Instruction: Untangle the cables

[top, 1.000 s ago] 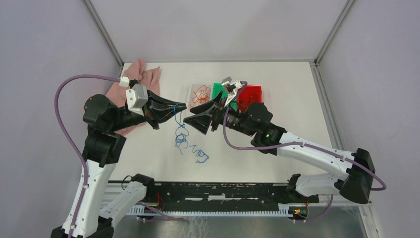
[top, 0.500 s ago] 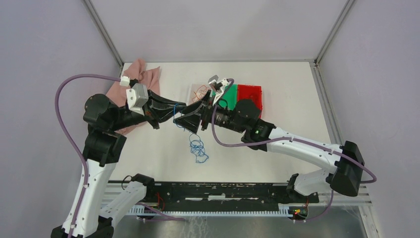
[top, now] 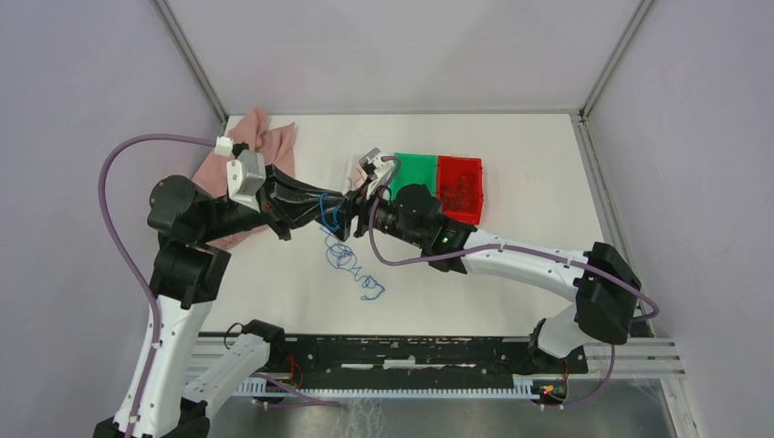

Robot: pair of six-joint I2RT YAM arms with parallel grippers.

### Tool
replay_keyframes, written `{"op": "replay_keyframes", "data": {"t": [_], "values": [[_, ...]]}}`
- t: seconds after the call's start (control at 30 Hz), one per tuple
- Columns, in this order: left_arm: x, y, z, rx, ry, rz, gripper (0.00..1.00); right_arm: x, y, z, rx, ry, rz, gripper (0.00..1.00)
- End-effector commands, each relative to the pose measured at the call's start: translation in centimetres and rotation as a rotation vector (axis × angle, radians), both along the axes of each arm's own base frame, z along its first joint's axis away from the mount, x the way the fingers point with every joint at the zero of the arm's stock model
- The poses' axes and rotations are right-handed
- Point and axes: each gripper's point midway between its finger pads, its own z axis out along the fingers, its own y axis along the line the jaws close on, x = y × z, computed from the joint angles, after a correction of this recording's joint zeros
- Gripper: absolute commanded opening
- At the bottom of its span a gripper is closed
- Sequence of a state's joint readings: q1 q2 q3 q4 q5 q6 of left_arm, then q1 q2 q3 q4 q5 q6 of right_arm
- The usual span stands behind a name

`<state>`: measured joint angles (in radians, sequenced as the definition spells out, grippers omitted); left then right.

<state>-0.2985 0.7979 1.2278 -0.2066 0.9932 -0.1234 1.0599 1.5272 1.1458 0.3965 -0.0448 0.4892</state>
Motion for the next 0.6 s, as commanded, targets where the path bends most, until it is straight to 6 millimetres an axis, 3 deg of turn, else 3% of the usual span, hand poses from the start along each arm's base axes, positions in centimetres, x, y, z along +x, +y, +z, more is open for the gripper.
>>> {"op": "replay_keyframes", "data": {"t": [0.0, 0.33, 0.57], "values": [[-2.3, 0.0, 3.0, -0.058, -0.012, -0.063, 0.04, 1.5, 0.0, 2.2, 0.048, -0.064, -0.078, 0.65], [-2.8, -0.1, 4.8, -0.106, 0.005, -0.084, 0.04, 1.7, -0.6, -0.2, 0.046, -0.022, -0.105, 0.64], [-2.0, 0.1, 4.6, -0.075, -0.048, -0.045, 0.04, 0.8, -1.8, -3.4, 0.057, 0.055, -0.110, 0.61]]}}
